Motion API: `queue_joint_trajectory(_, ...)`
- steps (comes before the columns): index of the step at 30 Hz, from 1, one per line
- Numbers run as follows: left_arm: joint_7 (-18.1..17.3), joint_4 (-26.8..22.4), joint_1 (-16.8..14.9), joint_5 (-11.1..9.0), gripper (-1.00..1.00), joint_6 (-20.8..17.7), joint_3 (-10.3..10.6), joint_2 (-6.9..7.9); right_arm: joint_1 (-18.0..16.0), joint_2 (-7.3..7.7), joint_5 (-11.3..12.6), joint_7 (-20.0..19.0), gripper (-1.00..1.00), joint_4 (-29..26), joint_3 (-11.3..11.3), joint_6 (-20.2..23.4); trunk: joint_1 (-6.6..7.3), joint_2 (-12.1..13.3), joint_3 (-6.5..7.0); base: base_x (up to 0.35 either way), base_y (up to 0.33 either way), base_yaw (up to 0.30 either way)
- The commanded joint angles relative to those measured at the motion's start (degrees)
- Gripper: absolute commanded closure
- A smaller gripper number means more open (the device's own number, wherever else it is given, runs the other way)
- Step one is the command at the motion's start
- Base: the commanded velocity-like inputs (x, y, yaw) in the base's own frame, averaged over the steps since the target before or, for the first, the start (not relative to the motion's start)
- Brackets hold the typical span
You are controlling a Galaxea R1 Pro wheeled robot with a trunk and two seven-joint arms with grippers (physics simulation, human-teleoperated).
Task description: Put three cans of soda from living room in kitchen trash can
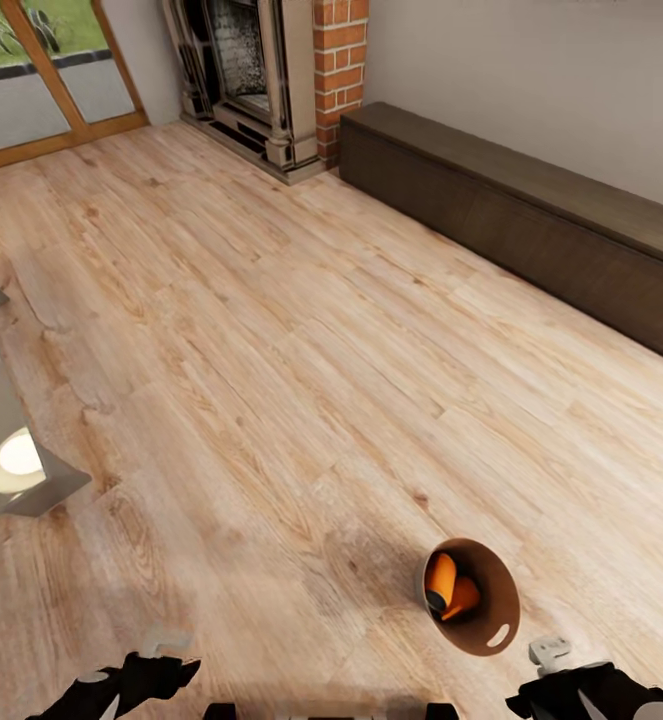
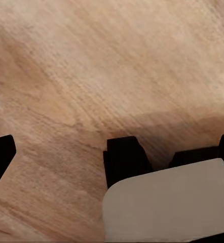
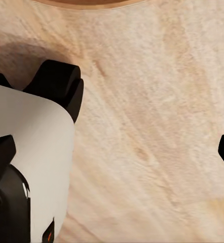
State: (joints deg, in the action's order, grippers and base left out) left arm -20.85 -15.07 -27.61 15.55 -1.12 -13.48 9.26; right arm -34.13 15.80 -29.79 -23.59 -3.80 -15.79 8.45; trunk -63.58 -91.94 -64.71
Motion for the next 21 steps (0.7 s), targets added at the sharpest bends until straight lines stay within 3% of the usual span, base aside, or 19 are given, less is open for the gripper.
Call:
queue_joint_trajectory(1,0.1,0.1,2.0,-0.2,-1.00,2.9,0.0,0.01,0.3,0.04,0.6,0.6,-1.00,0.4,-0.3,-0.5,0.23,0.4,0.19,0.000,0.000,0.000)
queue_joint_trajectory(7,0.2,0.2,5.1,-0.3,-1.00,7.7,0.0,-0.04,1.1,-0.10,1.7,2.1,-1.00,0.8,-0.6,-0.9,1.54,2.8,1.26,0.000,0.000,0.000)
queue_joint_trajectory(8,0.3,0.5,6.2,-0.3,-1.00,9.6,0.0,-0.18,2.2,-0.39,2.1,4.5,-1.00,0.9,-0.7,-1.8,1.76,3.2,1.44,0.000,0.000,0.000)
queue_joint_trajectory(11,0.3,0.8,6.8,-0.3,-1.00,10.0,0.0,-0.24,2.8,-0.47,3.0,5.5,-1.00,1.0,-0.8,-2.9,2.42,4.4,1.98,0.000,0.000,0.000)
queue_joint_trajectory(13,0.3,1.0,7.1,-0.3,-1.00,10.9,0.0,-0.32,3.4,-0.44,6.6,6.2,-1.00,1.0,-0.8,-3.9,2.86,5.2,2.34,0.000,0.000,0.000)
queue_joint_trajectory(15,0.3,1.1,7.2,-0.2,-1.00,11.4,0.0,-0.31,3.5,-0.43,8.5,6.4,-1.00,1.0,-0.7,-4.1,3.30,6.0,2.70,0.000,0.000,0.000)
queue_joint_trajectory(21,0.3,1.2,7.7,-0.2,-1.00,12.2,0.1,-0.38,3.9,-0.75,11.3,7.3,-1.00,1.0,-0.6,-4.7,4.62,8.4,4.08,0.000,0.000,0.000)
